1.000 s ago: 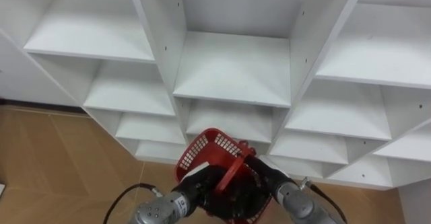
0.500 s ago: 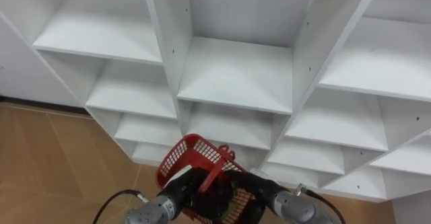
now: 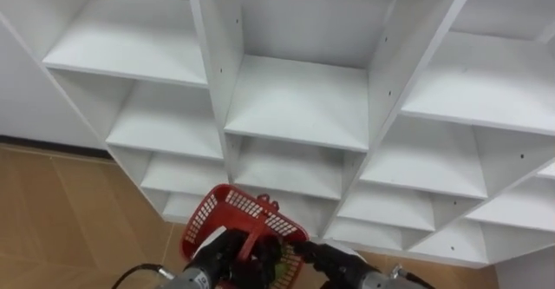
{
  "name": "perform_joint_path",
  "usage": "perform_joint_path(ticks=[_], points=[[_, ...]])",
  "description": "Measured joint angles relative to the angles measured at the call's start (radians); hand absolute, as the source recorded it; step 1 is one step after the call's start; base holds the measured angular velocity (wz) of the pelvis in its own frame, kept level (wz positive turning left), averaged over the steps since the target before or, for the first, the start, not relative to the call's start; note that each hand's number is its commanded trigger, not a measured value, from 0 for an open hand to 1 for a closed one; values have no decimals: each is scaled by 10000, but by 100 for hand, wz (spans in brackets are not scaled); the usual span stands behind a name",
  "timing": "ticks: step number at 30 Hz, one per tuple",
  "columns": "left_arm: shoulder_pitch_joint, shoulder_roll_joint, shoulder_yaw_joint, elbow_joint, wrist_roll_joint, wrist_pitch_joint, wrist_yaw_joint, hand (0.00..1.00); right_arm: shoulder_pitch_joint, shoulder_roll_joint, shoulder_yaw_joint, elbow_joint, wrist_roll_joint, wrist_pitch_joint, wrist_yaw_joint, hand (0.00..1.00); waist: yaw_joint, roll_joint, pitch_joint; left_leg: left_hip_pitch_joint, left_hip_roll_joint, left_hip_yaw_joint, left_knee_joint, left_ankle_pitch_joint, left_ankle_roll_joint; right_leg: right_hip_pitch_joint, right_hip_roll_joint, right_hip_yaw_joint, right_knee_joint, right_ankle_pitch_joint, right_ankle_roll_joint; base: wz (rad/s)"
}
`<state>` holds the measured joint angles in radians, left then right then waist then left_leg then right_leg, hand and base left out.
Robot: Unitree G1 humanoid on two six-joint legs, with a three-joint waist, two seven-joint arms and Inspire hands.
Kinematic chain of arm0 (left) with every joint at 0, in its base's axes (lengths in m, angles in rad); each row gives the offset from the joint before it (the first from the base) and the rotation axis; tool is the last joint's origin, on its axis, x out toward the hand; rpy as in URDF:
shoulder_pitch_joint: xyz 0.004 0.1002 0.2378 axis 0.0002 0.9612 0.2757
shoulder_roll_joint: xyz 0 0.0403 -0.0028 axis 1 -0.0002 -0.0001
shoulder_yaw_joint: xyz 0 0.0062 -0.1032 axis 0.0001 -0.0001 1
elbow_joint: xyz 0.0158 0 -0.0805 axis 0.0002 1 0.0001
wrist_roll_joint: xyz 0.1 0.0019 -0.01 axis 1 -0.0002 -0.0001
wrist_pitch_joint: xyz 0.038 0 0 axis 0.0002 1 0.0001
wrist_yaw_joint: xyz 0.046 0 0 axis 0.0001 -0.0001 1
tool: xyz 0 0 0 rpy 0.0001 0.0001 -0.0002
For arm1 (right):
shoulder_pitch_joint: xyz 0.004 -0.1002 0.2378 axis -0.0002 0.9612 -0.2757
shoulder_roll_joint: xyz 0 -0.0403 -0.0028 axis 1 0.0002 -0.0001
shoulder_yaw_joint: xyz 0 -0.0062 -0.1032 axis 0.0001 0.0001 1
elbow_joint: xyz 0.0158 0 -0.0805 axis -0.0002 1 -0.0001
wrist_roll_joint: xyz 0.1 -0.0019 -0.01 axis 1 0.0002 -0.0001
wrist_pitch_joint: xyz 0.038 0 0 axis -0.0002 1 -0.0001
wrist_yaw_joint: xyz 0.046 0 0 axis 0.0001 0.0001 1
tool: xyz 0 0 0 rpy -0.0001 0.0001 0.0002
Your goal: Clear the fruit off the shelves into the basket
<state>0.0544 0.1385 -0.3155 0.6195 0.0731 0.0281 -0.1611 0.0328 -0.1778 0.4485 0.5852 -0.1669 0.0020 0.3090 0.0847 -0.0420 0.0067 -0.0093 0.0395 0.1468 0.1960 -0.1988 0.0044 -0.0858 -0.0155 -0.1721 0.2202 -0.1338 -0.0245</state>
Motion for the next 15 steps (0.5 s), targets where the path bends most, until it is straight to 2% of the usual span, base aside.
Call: perform_joint_path(ticks=[4,10,15], points=[[13,132,87,0,329,29,23,100,314,-125,-99,-416,-11,2,88,0,1,-80,-45,71,1,115,-4,-1,0,38,0,60,0,1,1,-6],[266,159,643,143,1418,27,336,100,803,-153,-765,-635,-159,0,72,0,-44,-73,-12,303,4,152,-165,-18,-19,177,71,316,-42,-20,31,-3],[617,178,831,349,2380,27,661,100,1150,-155,-1208,-686,-171,-4,-76,0,-272,43,12,402,8,135,-239,-40,-36,311,92,302,-164,-21,36,0]])
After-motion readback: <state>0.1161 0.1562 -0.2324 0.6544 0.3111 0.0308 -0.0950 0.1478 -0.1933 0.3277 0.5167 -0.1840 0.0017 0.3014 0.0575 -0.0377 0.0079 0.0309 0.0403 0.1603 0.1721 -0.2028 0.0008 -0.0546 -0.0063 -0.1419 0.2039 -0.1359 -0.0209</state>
